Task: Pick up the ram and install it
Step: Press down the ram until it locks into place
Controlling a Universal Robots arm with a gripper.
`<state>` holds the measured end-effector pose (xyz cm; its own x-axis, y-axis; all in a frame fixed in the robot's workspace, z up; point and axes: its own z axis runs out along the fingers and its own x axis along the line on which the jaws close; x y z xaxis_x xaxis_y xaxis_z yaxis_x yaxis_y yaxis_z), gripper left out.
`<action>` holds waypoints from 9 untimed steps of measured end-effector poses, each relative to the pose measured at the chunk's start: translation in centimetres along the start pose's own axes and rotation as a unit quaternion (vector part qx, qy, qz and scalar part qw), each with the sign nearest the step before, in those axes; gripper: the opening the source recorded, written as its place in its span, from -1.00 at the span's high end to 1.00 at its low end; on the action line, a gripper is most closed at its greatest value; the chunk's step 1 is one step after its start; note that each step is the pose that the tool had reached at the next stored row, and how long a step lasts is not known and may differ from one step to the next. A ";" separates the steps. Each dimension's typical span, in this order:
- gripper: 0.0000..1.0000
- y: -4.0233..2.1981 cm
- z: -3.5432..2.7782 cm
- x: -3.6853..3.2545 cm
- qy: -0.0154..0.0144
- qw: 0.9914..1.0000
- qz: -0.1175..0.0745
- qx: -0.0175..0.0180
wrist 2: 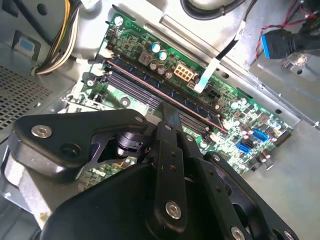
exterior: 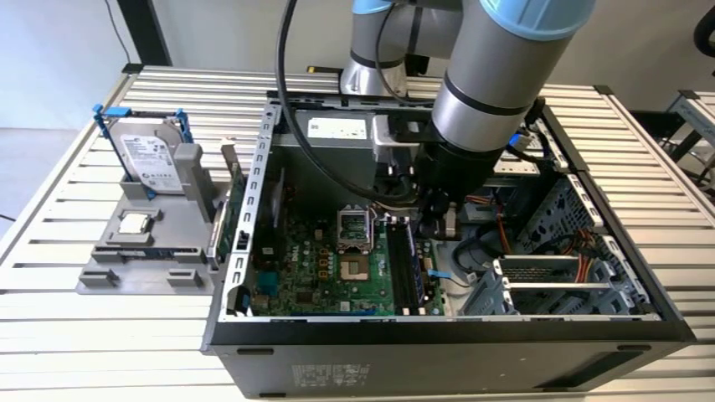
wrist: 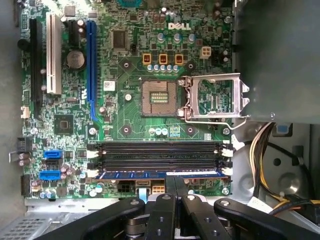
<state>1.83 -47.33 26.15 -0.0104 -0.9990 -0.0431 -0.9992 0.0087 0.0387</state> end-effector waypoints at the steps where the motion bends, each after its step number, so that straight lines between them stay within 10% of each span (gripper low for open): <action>1: 1.00 0.00 0.00 0.00 0.000 1.000 0.000 0.000; 9: 1.00 -0.26 0.10 0.00 0.000 1.000 -0.001 0.000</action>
<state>2.09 -47.32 26.04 -0.0089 -0.9990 -0.0435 -0.9992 0.0072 0.0386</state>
